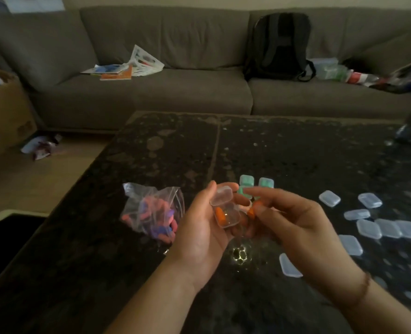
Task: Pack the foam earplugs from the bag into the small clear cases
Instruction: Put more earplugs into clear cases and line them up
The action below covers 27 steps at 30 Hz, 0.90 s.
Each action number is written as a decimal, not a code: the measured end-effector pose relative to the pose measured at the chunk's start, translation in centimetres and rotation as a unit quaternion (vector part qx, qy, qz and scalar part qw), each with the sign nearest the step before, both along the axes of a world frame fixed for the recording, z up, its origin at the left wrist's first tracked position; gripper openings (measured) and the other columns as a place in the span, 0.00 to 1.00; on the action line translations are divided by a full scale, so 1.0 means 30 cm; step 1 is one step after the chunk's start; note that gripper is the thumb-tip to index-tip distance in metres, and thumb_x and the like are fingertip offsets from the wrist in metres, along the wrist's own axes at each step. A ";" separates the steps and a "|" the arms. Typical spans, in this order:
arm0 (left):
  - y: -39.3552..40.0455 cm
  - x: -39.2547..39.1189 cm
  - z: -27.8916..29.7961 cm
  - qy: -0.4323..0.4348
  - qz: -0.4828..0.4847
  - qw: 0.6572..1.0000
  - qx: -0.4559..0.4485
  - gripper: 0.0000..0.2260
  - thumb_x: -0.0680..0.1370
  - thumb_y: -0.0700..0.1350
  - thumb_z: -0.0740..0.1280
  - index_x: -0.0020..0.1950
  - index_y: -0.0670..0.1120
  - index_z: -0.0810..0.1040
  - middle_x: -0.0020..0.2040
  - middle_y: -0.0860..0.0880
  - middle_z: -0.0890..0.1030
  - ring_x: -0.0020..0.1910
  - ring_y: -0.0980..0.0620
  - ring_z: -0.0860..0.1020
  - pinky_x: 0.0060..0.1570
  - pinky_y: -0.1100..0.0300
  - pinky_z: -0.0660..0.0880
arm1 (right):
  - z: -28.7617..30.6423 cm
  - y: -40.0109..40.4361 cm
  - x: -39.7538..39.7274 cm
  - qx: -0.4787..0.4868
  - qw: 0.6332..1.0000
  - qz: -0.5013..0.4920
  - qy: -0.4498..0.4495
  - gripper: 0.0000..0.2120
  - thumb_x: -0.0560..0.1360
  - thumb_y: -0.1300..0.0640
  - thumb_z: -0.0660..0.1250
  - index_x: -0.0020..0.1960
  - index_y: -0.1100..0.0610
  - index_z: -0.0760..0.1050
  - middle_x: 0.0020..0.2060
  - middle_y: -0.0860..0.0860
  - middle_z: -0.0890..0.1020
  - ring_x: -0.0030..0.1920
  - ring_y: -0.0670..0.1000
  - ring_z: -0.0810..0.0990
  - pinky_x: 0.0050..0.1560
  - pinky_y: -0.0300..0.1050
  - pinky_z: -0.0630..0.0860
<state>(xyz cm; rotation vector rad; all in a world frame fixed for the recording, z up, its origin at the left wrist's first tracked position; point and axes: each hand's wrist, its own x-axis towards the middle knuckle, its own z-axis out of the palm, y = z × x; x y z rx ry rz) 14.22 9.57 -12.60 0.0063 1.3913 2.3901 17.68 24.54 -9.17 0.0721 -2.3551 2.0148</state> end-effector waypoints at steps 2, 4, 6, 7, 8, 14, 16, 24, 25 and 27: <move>0.034 -0.008 -0.005 -0.006 0.004 1.000 -0.015 0.20 0.80 0.59 0.58 0.49 0.51 0.87 0.48 0.44 0.86 0.48 0.49 0.85 0.53 0.50 0.76 | -0.001 0.016 -0.008 0.033 0.999 -0.016 0.022 0.12 0.72 0.61 0.71 0.54 0.51 0.76 0.39 0.50 0.85 0.38 0.49 0.85 0.40 0.42 0.82; 0.057 -0.014 -0.011 -0.010 0.009 1.000 -0.028 0.20 0.81 0.60 0.58 0.54 0.50 0.85 0.50 0.45 0.87 0.49 0.50 0.86 0.55 0.51 0.75 | -0.004 0.028 -0.019 0.061 0.997 -0.028 0.028 0.11 0.70 0.59 0.74 0.50 0.52 0.76 0.38 0.49 0.85 0.37 0.48 0.85 0.39 0.42 0.83; 0.082 -0.020 -0.019 -0.011 0.003 0.999 -0.042 0.21 0.81 0.60 0.57 0.58 0.49 0.83 0.54 0.45 0.87 0.52 0.50 0.85 0.59 0.51 0.74 | -0.017 0.044 -0.034 0.125 0.990 -0.037 0.047 0.08 0.69 0.56 0.75 0.46 0.50 0.80 0.38 0.46 0.85 0.37 0.47 0.85 0.39 0.42 0.82; 0.092 -0.021 -0.023 -0.013 -0.001 0.999 -0.046 0.21 0.81 0.60 0.57 0.59 0.48 0.82 0.55 0.46 0.87 0.54 0.50 0.84 0.61 0.50 0.73 | -0.027 0.052 -0.041 0.164 0.984 -0.045 0.059 0.07 0.69 0.54 0.75 0.46 0.47 0.81 0.37 0.45 0.84 0.36 0.46 0.84 0.38 0.41 0.82; 0.101 -0.023 -0.027 -0.015 -0.003 0.999 -0.047 0.21 0.81 0.60 0.57 0.59 0.48 0.82 0.56 0.46 0.86 0.56 0.50 0.84 0.63 0.49 0.73 | -0.037 0.060 -0.049 0.201 0.975 -0.056 0.073 0.07 0.70 0.52 0.75 0.47 0.45 0.81 0.37 0.43 0.84 0.36 0.45 0.83 0.37 0.40 0.81; 0.121 -0.025 -0.042 -0.035 -0.020 0.999 -0.001 0.22 0.83 0.57 0.57 0.53 0.46 0.86 0.57 0.41 0.86 0.55 0.47 0.85 0.61 0.49 0.77 | -0.066 0.071 -0.067 0.336 0.932 -0.051 0.124 0.09 0.68 0.45 0.67 0.48 0.39 0.81 0.39 0.35 0.78 0.43 0.38 0.79 0.43 0.30 0.75; 0.117 -0.025 -0.043 -0.036 -0.022 0.999 -0.007 0.22 0.83 0.57 0.57 0.59 0.44 0.84 0.59 0.41 0.85 0.57 0.46 0.84 0.61 0.50 0.77 | -0.068 0.069 -0.067 0.343 0.931 -0.040 0.121 0.10 0.68 0.44 0.67 0.47 0.40 0.82 0.41 0.36 0.78 0.45 0.38 0.78 0.45 0.30 0.75; 0.087 -0.028 -0.026 -0.043 -0.019 0.999 -0.008 0.15 0.74 0.39 0.68 0.61 0.48 0.81 0.56 0.45 0.86 0.57 0.46 0.85 0.61 0.50 0.76 | -0.072 0.095 -0.069 0.217 0.961 -0.132 0.109 0.10 0.77 0.56 0.66 0.48 0.39 0.75 0.40 0.40 0.81 0.39 0.39 0.81 0.37 0.29 0.76; 0.084 -0.028 -0.025 -0.038 -0.022 0.999 -0.022 0.17 0.76 0.34 0.67 0.62 0.49 0.79 0.56 0.47 0.87 0.57 0.46 0.85 0.61 0.50 0.77 | -0.072 0.098 -0.072 0.194 0.967 -0.137 0.093 0.10 0.77 0.56 0.65 0.47 0.40 0.76 0.39 0.42 0.81 0.38 0.40 0.81 0.35 0.29 0.76; 0.080 -0.025 -0.017 -0.017 -0.032 0.998 -0.050 0.23 0.79 0.30 0.64 0.65 0.54 0.76 0.57 0.50 0.86 0.58 0.47 0.85 0.60 0.51 0.78 | -0.067 0.098 -0.072 0.185 0.974 -0.113 0.071 0.09 0.77 0.55 0.65 0.45 0.40 0.76 0.38 0.43 0.82 0.37 0.40 0.81 0.35 0.30 0.76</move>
